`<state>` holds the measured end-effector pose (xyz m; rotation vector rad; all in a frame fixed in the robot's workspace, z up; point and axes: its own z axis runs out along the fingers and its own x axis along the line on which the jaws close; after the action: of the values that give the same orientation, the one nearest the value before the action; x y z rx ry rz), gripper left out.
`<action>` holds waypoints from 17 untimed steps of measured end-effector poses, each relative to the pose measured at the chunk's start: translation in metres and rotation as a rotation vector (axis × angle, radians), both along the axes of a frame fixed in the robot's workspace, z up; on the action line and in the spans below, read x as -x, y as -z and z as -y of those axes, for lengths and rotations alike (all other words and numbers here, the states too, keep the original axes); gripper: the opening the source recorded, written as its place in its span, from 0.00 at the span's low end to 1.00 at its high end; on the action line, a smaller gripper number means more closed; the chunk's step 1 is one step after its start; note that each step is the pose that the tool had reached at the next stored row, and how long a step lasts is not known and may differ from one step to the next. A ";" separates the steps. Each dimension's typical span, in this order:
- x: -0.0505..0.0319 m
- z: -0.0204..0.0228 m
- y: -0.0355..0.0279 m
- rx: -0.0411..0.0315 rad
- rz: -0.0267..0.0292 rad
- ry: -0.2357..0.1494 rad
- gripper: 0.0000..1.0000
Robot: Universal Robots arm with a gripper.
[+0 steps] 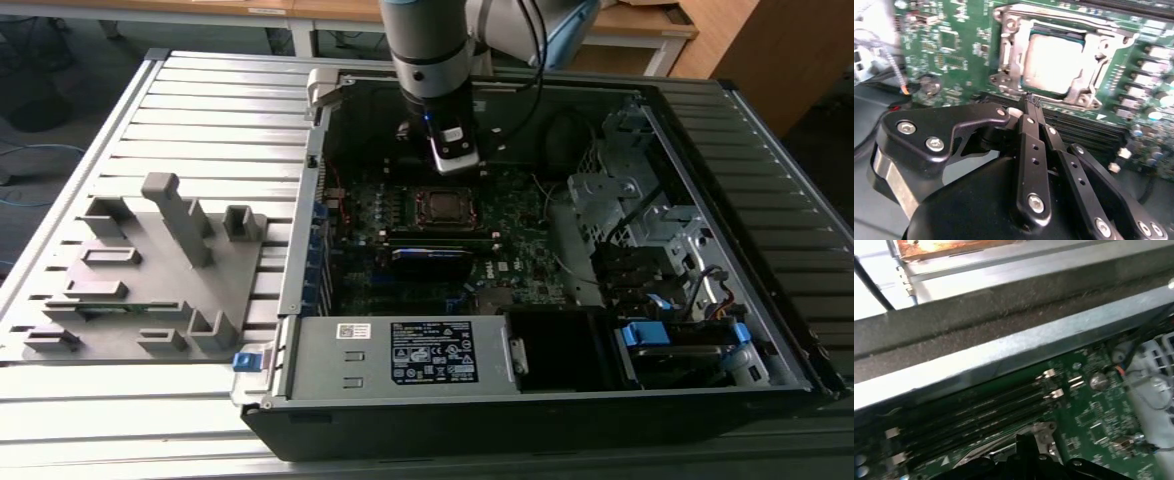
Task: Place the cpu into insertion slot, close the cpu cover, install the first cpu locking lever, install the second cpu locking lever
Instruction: 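Install the first cpu locking lever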
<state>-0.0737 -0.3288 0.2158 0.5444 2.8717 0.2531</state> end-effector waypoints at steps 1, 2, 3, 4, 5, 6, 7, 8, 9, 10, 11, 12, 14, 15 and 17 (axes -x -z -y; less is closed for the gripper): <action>-0.0004 0.0000 0.0003 0.0015 -0.0154 0.000 0.10; -0.0008 0.0000 0.0005 0.0028 -0.0310 0.000 0.10; -0.0011 0.0000 0.0007 0.0038 -0.0458 0.000 0.10; -0.0011 0.0000 0.0007 0.0043 -0.0502 0.000 0.10; -0.0011 0.0000 0.0007 0.0043 -0.0506 0.000 0.10; -0.0011 0.0000 0.0006 0.0044 -0.0510 0.000 0.10; -0.0011 0.0000 0.0006 0.0044 -0.0512 0.000 0.10; -0.0011 0.0000 0.0006 0.0044 -0.0514 0.000 0.10; -0.0011 0.0000 0.0007 0.0043 -0.0516 0.000 0.10; -0.0012 0.0000 0.0006 0.0044 -0.0518 0.000 0.10; -0.0011 0.0000 -0.0001 0.0047 -0.0521 0.000 0.10; -0.0012 0.0000 -0.0010 0.0044 -0.0518 0.000 0.10; -0.0012 0.0000 -0.0038 0.0043 -0.0518 0.000 0.10; -0.0012 0.0000 -0.0056 0.0043 -0.0518 0.000 0.10; -0.0011 0.0000 -0.0085 0.0044 -0.0518 0.000 0.10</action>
<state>-0.0726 -0.3288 0.2243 0.5580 2.9215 0.2360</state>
